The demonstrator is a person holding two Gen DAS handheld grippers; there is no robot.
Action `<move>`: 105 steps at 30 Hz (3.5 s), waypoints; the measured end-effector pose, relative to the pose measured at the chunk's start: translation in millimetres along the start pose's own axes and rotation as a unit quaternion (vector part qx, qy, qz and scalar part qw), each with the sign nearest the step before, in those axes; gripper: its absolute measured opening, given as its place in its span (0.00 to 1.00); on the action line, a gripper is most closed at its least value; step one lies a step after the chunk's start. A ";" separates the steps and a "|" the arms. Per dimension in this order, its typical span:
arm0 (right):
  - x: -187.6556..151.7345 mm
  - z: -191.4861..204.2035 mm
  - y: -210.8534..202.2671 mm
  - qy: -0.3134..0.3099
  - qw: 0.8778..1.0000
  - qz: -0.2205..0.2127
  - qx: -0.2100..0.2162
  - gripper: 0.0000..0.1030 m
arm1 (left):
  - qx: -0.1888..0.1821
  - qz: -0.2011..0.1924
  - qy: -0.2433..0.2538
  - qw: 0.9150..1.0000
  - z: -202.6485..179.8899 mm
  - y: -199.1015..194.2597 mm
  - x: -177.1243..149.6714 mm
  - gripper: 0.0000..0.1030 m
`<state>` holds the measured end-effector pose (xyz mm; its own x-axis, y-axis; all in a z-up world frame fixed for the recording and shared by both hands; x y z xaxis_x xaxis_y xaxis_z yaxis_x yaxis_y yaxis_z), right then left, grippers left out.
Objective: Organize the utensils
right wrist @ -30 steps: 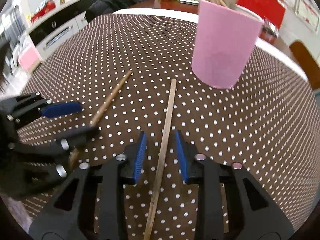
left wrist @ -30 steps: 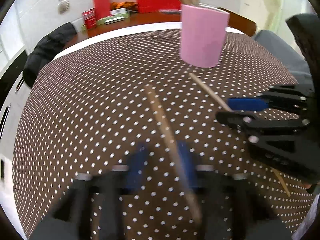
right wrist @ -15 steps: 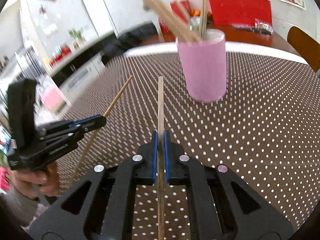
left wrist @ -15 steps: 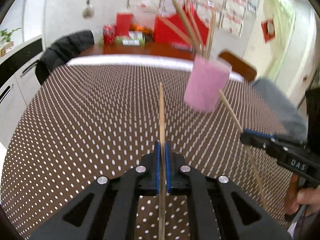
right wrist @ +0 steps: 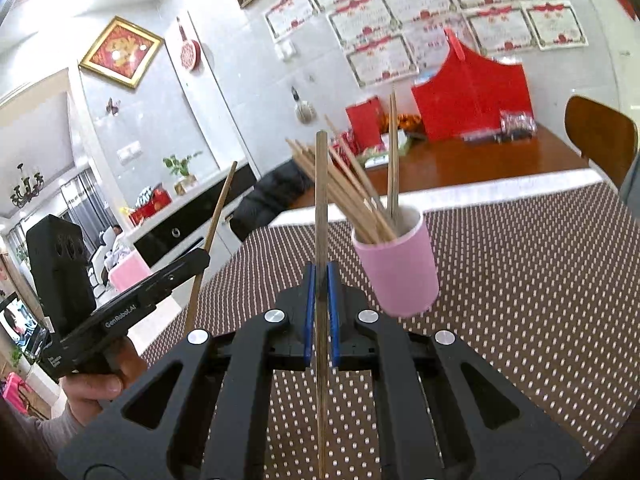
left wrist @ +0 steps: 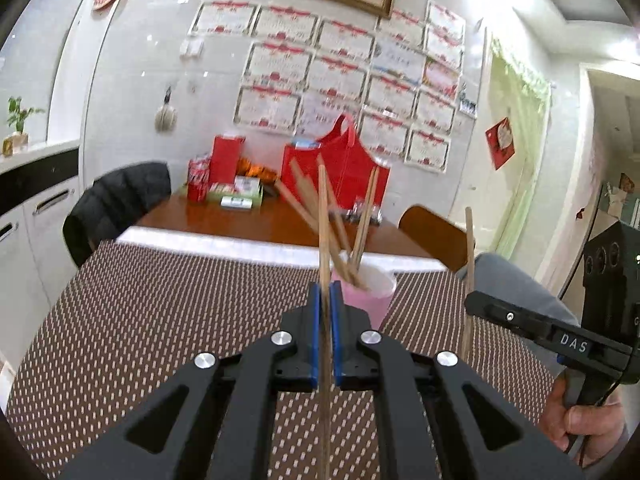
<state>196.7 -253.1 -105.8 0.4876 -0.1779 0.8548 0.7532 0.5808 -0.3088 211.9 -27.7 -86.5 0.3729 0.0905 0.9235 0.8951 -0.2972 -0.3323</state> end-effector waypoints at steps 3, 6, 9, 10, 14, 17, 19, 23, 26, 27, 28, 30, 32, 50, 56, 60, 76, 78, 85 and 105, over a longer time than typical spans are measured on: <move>15.0 0.9 -1.2 -0.006 1.000 -0.016 0.001 0.06 | -0.013 -0.031 0.004 0.999 -10.1 1.6 18.5 0.05; 34.3 2.6 -4.2 -0.015 0.999 -0.034 0.001 0.06 | -0.038 -0.068 0.001 0.997 -18.4 1.3 39.1 0.05; 60.6 3.3 -6.5 -0.028 0.998 -0.057 -0.002 0.06 | -0.070 -0.106 -0.009 0.992 -27.0 5.3 64.0 0.05; 68.7 3.4 -6.7 -0.032 0.997 -0.065 -0.003 0.06 | -0.083 -0.116 -0.014 0.990 -30.3 7.3 71.8 0.05; 110.2 -0.1 -6.3 -0.043 0.994 -0.102 -0.003 0.06 | -0.137 -0.150 -0.037 0.979 -42.7 26.6 102.4 0.05; 136.7 -2.5 -0.6 -0.056 0.991 -0.125 -0.008 0.06 | -0.159 -0.159 -0.054 0.973 -48.9 44.8 115.5 0.05; 148.3 -5.5 5.2 -0.058 0.990 -0.132 -0.009 0.06 | -0.167 -0.163 -0.066 0.970 -52.9 60.2 120.6 0.05; 164.6 -16.3 24.5 -0.067 0.988 -0.140 -0.018 0.06 | -0.158 -0.168 -0.063 0.971 -55.4 85.4 121.0 0.05; 167.6 -23.7 36.6 -0.070 0.988 -0.140 -0.020 0.06 | -0.136 -0.167 -0.052 0.975 -58.8 109.6 114.7 0.05; 167.2 -26.7 40.9 -0.070 0.988 -0.139 -0.021 0.06 | -0.131 -0.167 -0.050 0.976 -58.0 113.9 111.7 0.05; 166.8 -29.7 46.1 -0.073 0.988 -0.136 -0.024 0.06 | -0.125 -0.164 -0.048 0.977 -58.6 121.2 108.6 0.05; 163.4 -34.4 54.2 -0.077 0.988 -0.133 -0.026 0.06 | -0.111 -0.162 -0.045 0.979 -58.6 133.9 102.5 0.05; 161.8 -38.3 60.4 -0.080 0.988 -0.130 -0.029 0.06 | -0.101 -0.161 -0.043 0.981 -58.2 142.8 97.4 0.05; 133.9 -56.2 93.0 -0.085 0.990 -0.105 -0.035 0.06 | -0.064 -0.154 -0.044 0.985 -48.6 166.1 62.9 0.05; 126.9 -56.8 96.0 -0.089 0.991 -0.093 -0.036 0.07 | -0.066 -0.142 -0.039 0.987 -47.7 163.8 51.2 0.05; 120.8 -60.8 96.0 -0.086 0.992 -0.082 -0.037 0.07 | -0.067 -0.127 -0.030 0.989 -46.6 160.9 40.2 0.05; 108.5 -77.1 53.4 -0.016 0.995 -0.081 -0.051 0.94 | -0.032 -0.098 0.021 0.994 -43.7 108.9 45.3 0.81; 107.2 -76.0 44.4 -0.006 0.994 -0.083 -0.067 0.94 | -0.020 -0.086 0.034 0.996 -46.1 101.8 47.8 0.81; 96.1 -57.1 12.8 0.017 0.989 -0.071 -0.125 0.94 | 0.046 -0.033 0.072 0.996 -51.3 66.4 52.5 0.81; 48.9 82.9 -113.4 -0.042 0.965 -0.079 -0.245 0.94 | 0.087 -0.003 0.057 0.995 -63.0 -98.6 54.8 0.81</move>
<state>98.5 -261.8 5.6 0.3278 -0.1571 0.9316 0.9436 0.1026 -0.3148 128.7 -53.3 8.9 0.3467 -0.0193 0.9378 0.9295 -0.1267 -0.3463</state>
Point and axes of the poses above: each gripper's, at about its wrist camera, not at the fingertips, and y roughly the way its jaws point, z to its left, x to its top, the point moved 3 cm from there along y, roughly the way its jaws point, and after that the axes turned 2 degrees about x, right-handed, at the moved point
